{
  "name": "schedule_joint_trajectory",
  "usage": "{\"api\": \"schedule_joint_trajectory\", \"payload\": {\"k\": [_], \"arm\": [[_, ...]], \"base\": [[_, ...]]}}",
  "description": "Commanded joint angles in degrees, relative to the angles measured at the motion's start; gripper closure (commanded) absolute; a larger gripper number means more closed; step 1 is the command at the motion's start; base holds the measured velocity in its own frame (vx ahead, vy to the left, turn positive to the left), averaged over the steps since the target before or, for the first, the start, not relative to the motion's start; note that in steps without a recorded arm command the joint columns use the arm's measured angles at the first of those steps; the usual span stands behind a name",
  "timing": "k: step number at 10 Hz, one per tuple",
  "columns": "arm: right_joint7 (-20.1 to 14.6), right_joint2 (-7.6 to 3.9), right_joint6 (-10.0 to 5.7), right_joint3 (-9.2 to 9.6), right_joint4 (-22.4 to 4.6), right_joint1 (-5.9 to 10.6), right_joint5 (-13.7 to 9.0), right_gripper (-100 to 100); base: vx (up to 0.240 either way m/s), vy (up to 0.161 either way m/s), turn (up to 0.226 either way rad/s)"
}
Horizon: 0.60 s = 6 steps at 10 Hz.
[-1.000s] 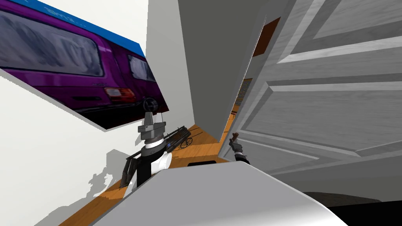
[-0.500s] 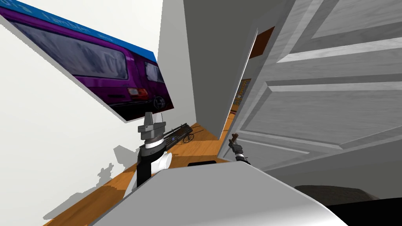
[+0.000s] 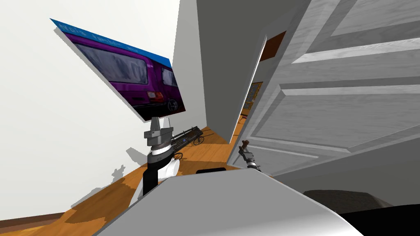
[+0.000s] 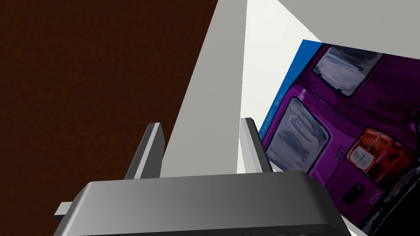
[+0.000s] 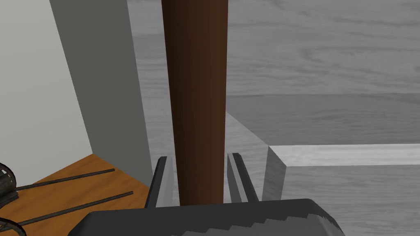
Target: Pull the door open
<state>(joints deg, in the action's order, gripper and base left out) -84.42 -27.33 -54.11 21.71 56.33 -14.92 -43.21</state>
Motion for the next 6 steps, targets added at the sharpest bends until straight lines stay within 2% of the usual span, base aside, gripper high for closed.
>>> {"api": "schedule_joint_trajectory", "payload": {"k": [1, 3, 4, 5, 6], "arm": [[-1.4, -0.64, -1.31, 1.41, -1.2, -0.19, 0.6, 100], [-2.8, -1.93, -2.59, 2.91, -1.1, -0.92, 1.2, 100], [-3.2, -2.31, -2.98, 3.36, -1.1, -1.14, 1.4, 100], [-2.7, -2.16, -2.41, 2.90, -0.4, -1.19, 1.2, 100], [-3.7, -2.77, -3.40, 3.89, -0.9, -1.59, 1.6, 100]], "base": [[-0.211, -0.022, 0.105], [-0.216, -0.027, 0.100], [-0.228, -0.024, 0.097], [-0.102, -0.005, 0.024], [-0.179, -0.005, 0.155]]}}
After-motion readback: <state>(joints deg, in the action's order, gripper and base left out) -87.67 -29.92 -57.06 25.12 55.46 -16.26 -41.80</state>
